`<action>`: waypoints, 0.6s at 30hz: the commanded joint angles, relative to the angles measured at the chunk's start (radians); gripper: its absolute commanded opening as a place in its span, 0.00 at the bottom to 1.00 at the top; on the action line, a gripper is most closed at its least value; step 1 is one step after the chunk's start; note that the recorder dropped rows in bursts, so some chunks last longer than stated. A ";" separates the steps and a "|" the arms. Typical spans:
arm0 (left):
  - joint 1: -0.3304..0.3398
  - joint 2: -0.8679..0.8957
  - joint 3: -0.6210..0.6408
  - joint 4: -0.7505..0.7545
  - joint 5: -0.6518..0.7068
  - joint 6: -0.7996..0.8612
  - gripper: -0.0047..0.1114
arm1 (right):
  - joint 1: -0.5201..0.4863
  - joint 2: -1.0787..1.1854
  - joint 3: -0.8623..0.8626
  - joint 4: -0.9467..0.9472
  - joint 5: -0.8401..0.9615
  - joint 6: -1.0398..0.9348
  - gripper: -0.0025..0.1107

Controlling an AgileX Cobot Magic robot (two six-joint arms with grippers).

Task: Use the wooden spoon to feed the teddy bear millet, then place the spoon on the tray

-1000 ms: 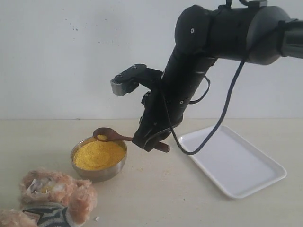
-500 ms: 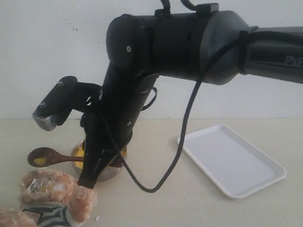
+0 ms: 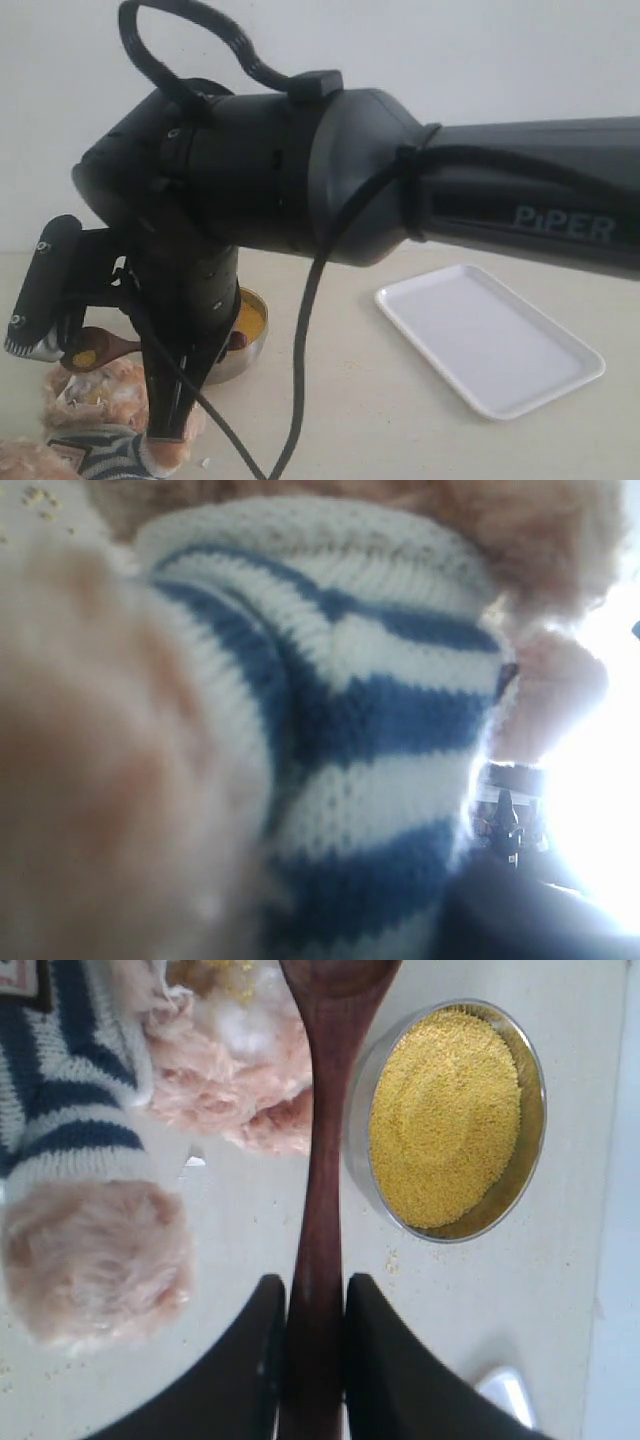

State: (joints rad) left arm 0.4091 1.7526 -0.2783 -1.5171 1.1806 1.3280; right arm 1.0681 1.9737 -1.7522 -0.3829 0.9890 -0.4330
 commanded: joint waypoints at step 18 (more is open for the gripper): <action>-0.003 -0.001 0.005 -0.014 0.040 0.008 0.07 | 0.052 -0.007 -0.005 -0.165 0.023 0.103 0.02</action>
State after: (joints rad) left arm 0.4091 1.7526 -0.2783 -1.5171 1.1825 1.3280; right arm 1.1061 1.9737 -1.7522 -0.4954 1.0041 -0.3224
